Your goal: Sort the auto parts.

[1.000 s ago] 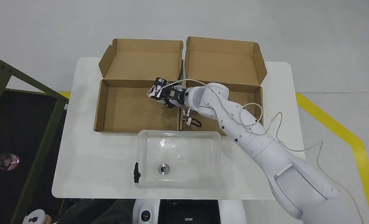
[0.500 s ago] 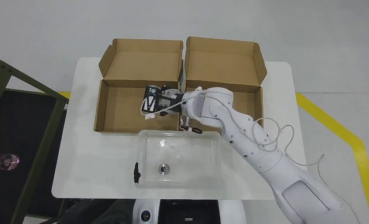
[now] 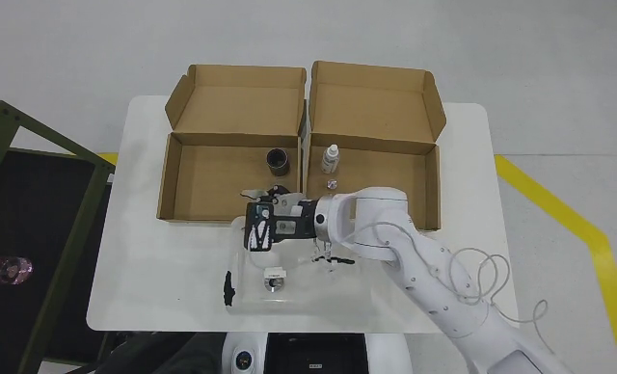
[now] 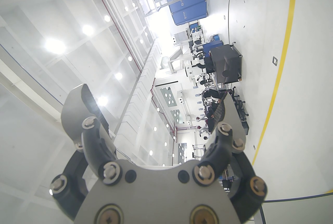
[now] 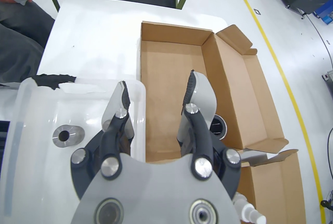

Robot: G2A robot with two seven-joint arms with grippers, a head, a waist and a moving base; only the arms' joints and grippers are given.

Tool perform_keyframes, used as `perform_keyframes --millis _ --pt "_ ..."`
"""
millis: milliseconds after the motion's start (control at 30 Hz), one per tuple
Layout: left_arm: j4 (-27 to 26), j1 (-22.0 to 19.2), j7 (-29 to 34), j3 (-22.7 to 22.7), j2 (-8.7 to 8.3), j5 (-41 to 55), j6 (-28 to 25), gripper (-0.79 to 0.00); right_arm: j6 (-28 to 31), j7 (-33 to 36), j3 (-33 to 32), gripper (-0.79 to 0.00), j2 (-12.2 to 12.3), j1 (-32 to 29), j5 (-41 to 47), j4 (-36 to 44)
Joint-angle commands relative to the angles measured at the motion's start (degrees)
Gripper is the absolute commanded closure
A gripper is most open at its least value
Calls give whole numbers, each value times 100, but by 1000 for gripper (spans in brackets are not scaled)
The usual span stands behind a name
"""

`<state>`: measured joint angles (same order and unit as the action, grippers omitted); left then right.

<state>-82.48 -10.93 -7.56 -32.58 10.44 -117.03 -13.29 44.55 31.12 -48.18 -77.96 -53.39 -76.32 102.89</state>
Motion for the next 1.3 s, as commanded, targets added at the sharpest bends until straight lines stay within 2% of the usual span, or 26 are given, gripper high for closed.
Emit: perform_keyframes --millis 0,300,733,833,933,967,1133,1267 --pt "0 0 0 0 0 0 0 -785 80 15 -25 -391 38 -162 -36 121" --pt "0 0 0 0 0 0 0 -785 561 74 -47 -391 205 -777 -208 440" --pt "0 0 0 0 0 0 0 -785 929 -42 -5 -391 376 -1220 -611 449" --pt "0 0 0 0 0 0 0 -785 999 -71 40 -416 404 -1282 -691 404" --pt "0 0 0 0 0 0 0 -785 1034 -101 95 -416 425 -1311 -771 336" --pt "0 0 0 0 0 0 0 -785 1040 -114 112 -391 430 -1312 -795 308" --pt "0 0 0 0 0 0 0 -785 1099 -160 197 -403 452 -1272 -919 163" --pt "0 0 0 0 0 0 0 -785 1077 -201 250 -443 457 -1204 -977 2"
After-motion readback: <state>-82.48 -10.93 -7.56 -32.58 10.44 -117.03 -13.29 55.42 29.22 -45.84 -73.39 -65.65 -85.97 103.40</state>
